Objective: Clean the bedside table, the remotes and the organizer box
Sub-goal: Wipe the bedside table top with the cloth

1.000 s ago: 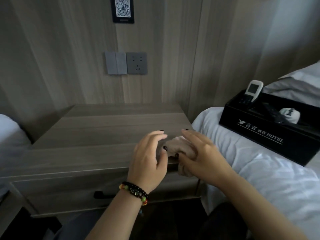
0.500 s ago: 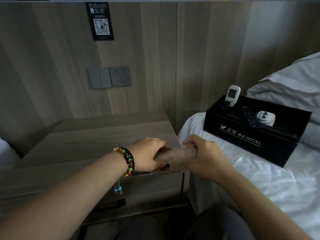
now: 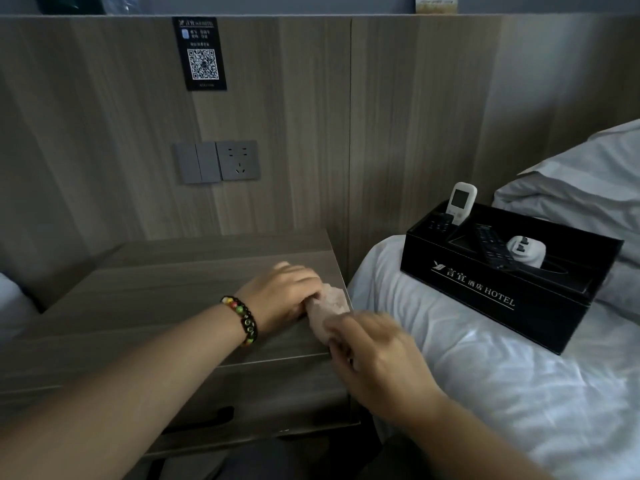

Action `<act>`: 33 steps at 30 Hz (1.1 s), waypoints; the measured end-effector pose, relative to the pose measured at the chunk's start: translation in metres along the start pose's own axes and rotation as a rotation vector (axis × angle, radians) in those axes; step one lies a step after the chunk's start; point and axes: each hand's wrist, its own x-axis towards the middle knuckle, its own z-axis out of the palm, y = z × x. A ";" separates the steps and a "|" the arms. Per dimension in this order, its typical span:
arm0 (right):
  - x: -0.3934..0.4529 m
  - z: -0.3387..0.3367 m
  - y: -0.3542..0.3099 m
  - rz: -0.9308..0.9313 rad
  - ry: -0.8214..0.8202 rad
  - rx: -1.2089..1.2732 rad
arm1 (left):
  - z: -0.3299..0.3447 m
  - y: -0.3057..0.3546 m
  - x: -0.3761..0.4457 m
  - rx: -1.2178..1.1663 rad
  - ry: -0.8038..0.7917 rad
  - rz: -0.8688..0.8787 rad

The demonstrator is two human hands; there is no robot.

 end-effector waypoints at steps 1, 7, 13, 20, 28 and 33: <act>-0.006 0.001 -0.003 -0.024 -0.010 0.013 | -0.002 0.003 -0.004 -0.035 -0.022 -0.022; -0.008 -0.009 -0.015 -0.057 -0.111 0.193 | -0.013 0.019 -0.029 -0.541 -0.296 -0.415; -0.009 -0.007 0.007 0.273 -0.245 0.400 | -0.020 0.045 -0.038 -0.310 -0.485 -0.512; -0.010 0.007 0.012 0.337 -0.276 0.366 | -0.016 0.036 -0.021 -0.502 -0.477 -0.616; -0.012 0.002 0.009 0.362 -0.258 0.383 | -0.013 0.054 -0.024 -0.327 -0.333 -0.550; -0.004 -0.016 0.013 0.398 -0.121 0.346 | -0.026 0.080 -0.028 -0.301 -0.233 -0.519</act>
